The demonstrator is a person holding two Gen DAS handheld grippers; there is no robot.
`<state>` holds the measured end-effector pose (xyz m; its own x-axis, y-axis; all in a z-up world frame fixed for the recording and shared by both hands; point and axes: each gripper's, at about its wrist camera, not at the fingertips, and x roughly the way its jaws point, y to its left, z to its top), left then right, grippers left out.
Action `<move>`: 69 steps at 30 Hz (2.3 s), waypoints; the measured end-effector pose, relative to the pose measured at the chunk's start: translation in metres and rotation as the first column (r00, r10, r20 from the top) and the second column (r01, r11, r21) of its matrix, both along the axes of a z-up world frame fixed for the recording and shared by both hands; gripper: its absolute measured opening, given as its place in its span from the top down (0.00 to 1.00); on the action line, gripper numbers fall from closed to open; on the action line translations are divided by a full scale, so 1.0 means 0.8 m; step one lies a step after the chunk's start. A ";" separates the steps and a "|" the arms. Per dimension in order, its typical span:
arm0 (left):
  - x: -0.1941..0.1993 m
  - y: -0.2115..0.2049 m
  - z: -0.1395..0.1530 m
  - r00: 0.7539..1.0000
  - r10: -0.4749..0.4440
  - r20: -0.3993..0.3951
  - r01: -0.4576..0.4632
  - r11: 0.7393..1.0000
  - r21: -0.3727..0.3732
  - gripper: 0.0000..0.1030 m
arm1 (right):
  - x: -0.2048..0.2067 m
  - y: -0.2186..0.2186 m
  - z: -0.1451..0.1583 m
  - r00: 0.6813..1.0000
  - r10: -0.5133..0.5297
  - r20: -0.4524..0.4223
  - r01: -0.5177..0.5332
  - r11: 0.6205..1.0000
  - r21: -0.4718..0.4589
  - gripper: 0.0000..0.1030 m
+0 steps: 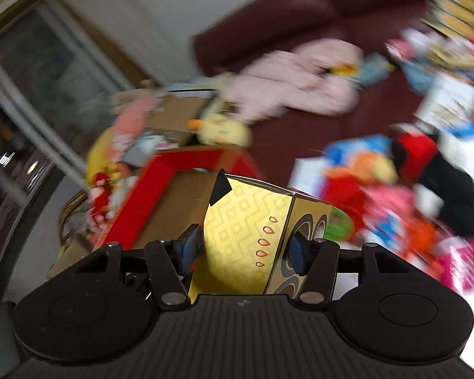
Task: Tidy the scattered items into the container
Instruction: 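Carry the yellow card box to the red FOOD box and release it inside, then move the right gripper back over the toys toward the pink toy house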
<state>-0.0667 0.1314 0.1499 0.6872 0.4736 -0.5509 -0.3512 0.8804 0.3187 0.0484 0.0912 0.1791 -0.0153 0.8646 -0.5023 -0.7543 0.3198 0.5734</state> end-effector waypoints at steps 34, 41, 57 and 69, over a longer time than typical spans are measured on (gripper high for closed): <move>-0.072 0.156 -0.015 0.931 0.362 -0.046 -0.364 0.930 -0.044 0.05 | -0.062 0.147 -0.010 0.981 0.194 -0.023 -0.194 0.981 0.014 0.09; -0.045 0.128 -0.009 0.950 0.310 -0.043 -0.311 0.950 -0.026 0.05 | -0.022 0.108 -0.015 0.992 0.125 -0.036 -0.124 0.992 0.023 0.09; 0.045 0.021 -0.080 0.983 0.077 -0.168 -0.092 0.992 -0.088 0.04 | 0.122 -0.090 -0.142 0.949 -0.302 -0.091 0.278 0.937 -0.211 0.07; 0.096 -0.005 -0.149 0.970 -0.004 -0.241 -0.039 0.984 -0.173 0.04 | 0.163 -0.155 -0.211 0.865 -0.461 -0.198 0.398 0.870 -0.290 0.07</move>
<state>0.0099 0.1272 0.0310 0.5174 0.3657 -0.7736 -0.2991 0.9243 0.2369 0.1786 -0.0326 0.0100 0.1768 0.6732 -0.7180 -0.3492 0.7249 0.5938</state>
